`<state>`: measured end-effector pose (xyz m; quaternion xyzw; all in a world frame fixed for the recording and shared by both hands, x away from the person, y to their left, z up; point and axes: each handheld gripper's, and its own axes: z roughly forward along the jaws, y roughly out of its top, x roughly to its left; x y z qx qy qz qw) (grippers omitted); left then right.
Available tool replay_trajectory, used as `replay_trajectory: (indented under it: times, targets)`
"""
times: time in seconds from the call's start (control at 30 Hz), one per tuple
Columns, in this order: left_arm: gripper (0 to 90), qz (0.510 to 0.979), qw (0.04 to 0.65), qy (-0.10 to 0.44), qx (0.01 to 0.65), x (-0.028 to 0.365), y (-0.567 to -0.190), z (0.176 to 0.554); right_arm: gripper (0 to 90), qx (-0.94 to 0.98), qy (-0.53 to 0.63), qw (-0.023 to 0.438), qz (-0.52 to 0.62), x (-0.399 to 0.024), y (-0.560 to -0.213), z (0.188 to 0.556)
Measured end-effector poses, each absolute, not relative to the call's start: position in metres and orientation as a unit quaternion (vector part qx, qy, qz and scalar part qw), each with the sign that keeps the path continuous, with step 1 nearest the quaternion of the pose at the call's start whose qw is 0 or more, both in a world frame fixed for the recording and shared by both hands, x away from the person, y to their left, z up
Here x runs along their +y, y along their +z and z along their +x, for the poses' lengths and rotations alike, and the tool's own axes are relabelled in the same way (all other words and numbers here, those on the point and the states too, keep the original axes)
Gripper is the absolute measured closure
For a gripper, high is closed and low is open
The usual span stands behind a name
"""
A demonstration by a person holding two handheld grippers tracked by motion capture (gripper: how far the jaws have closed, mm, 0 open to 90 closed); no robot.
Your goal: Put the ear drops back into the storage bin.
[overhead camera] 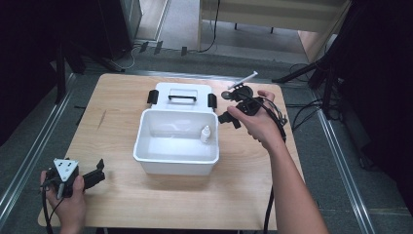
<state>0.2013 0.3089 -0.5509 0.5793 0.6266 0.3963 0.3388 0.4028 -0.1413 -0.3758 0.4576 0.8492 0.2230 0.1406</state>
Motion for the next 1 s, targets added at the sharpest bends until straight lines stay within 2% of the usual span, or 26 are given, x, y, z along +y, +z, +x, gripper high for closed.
replay_trajectory:
  times: [0.37,1.0]
  targets:
    - [0.0,0.581,0.335,0.397,0.627,0.308,-0.551,0.201,0.0,0.806,0.290,0.198,0.476,-0.187,-0.410,0.373]
    - [0.0,0.580,0.338,0.397,0.627,0.309,-0.551,0.201,0.0,0.719,0.391,0.243,0.520,-0.259,-0.474,0.316]
